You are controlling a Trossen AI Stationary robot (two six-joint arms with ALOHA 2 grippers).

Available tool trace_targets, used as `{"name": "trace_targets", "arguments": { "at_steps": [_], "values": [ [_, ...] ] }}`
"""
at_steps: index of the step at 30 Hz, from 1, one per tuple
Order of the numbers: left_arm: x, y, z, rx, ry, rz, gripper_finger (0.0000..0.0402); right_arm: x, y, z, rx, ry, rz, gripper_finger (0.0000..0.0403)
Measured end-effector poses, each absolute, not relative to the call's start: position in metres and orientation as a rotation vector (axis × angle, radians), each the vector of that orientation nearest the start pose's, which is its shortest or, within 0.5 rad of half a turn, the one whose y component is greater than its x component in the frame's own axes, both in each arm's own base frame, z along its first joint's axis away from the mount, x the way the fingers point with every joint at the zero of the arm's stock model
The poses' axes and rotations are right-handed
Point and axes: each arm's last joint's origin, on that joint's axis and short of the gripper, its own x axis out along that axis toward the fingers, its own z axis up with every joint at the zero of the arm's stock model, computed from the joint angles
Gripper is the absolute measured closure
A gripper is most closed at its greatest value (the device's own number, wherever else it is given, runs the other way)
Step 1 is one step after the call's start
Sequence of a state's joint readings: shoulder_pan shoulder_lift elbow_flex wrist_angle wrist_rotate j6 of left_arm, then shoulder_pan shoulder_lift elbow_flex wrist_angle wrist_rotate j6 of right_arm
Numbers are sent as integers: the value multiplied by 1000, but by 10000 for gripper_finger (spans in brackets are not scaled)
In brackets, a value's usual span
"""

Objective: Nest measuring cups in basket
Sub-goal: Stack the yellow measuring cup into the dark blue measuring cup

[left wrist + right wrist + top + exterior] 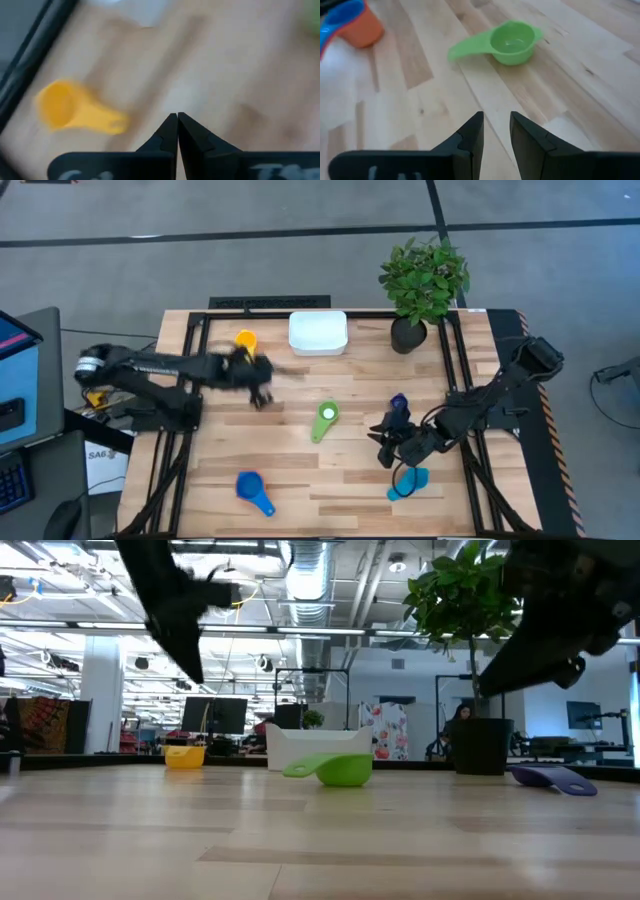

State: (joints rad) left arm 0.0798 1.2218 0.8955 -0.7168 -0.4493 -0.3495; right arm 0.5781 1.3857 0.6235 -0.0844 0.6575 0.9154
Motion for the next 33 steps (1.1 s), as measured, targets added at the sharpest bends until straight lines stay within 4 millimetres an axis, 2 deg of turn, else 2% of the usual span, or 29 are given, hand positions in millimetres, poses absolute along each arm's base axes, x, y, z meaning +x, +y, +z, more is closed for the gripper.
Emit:
{"name": "trace_targets", "arguments": {
  "at_steps": [4,6,10,13,17,23,29,33],
  "values": [
    [201,92,246,-303,858,882,402,226,115,161,381,602,-419,284],
    [191,119,245,-381,815,932,402,229,108,158,386,606,-450,284],
    [176,158,237,-480,798,1021,402,235,98,156,428,619,-487,284],
    [165,179,228,-503,826,1081,401,236,96,156,444,629,-480,284],
    [158,197,211,-558,897,1069,385,236,96,156,443,631,-479,284],
    [156,218,188,-545,962,1130,318,236,96,156,444,630,-481,284],
    [149,228,183,-499,988,1189,250,236,96,156,443,631,-480,284],
    [147,233,184,-514,952,1145,226,238,91,156,448,626,-500,284]
  ]
}}
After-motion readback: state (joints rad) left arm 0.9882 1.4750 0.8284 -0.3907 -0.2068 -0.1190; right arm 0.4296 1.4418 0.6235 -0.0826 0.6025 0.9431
